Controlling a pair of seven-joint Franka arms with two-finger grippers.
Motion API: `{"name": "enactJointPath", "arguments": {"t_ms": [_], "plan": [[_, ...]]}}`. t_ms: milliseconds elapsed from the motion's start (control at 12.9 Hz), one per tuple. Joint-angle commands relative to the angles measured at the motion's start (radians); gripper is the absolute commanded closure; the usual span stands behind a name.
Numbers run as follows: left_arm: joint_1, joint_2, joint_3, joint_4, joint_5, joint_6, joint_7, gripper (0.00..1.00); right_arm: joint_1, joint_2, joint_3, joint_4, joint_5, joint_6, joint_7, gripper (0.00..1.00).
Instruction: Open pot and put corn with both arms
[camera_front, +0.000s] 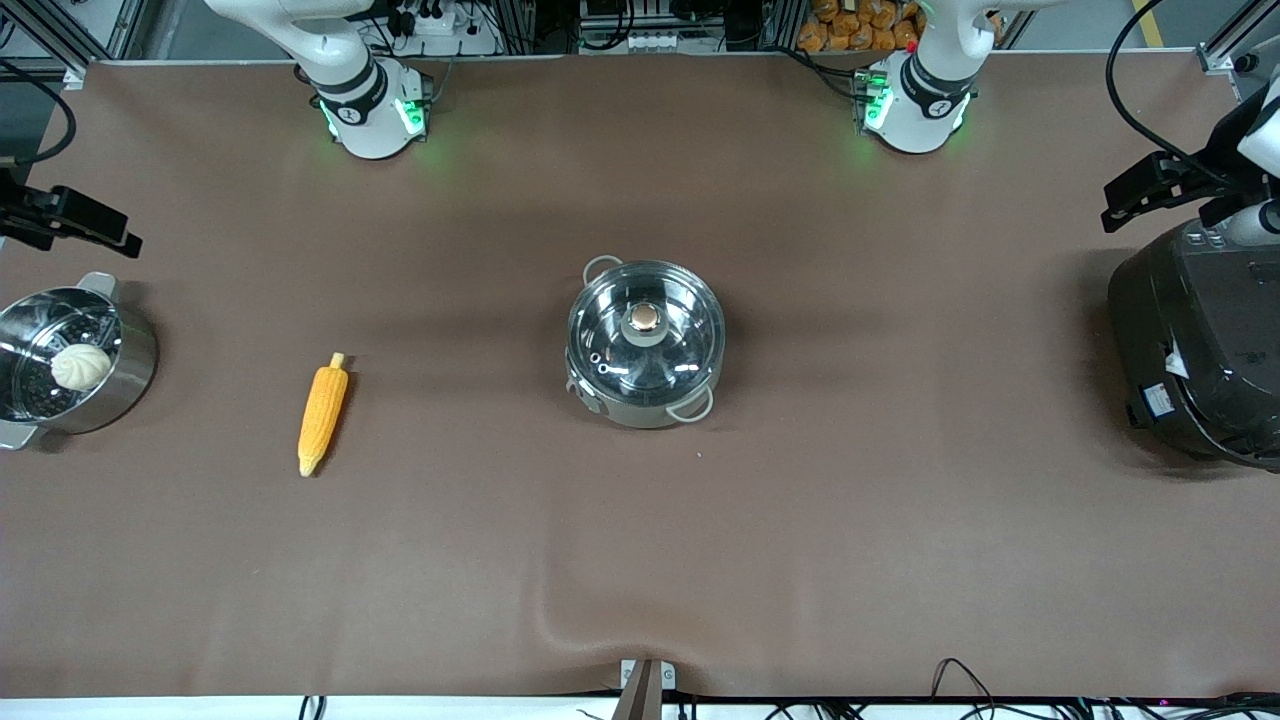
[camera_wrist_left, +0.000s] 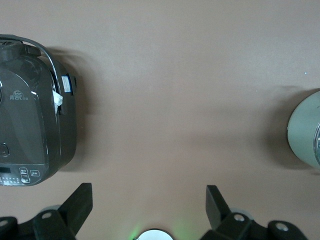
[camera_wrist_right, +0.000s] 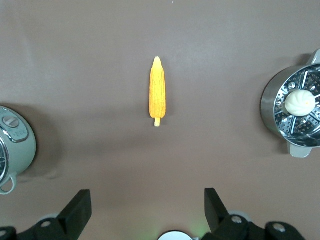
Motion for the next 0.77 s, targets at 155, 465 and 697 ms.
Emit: {"name": "enactJointPath", "arguments": {"t_ms": [155, 465, 697], "plan": [[-0.006, 0.014, -0.004, 0.023, -0.024, -0.022, 0.009, 0.00, -0.012, 0.001, 0.013, 0.027, -0.006, -0.016, 0.008, 0.00], [-0.083, 0.109, -0.031, 0.096, -0.083, -0.005, -0.013, 0.00, -0.012, 0.007, 0.013, 0.021, -0.006, -0.015, 0.010, 0.00], [-0.259, 0.218, -0.039, 0.158, -0.085, 0.057, -0.312, 0.00, -0.006, 0.031, 0.013, -0.046, -0.011, 0.080, 0.010, 0.00]]}}
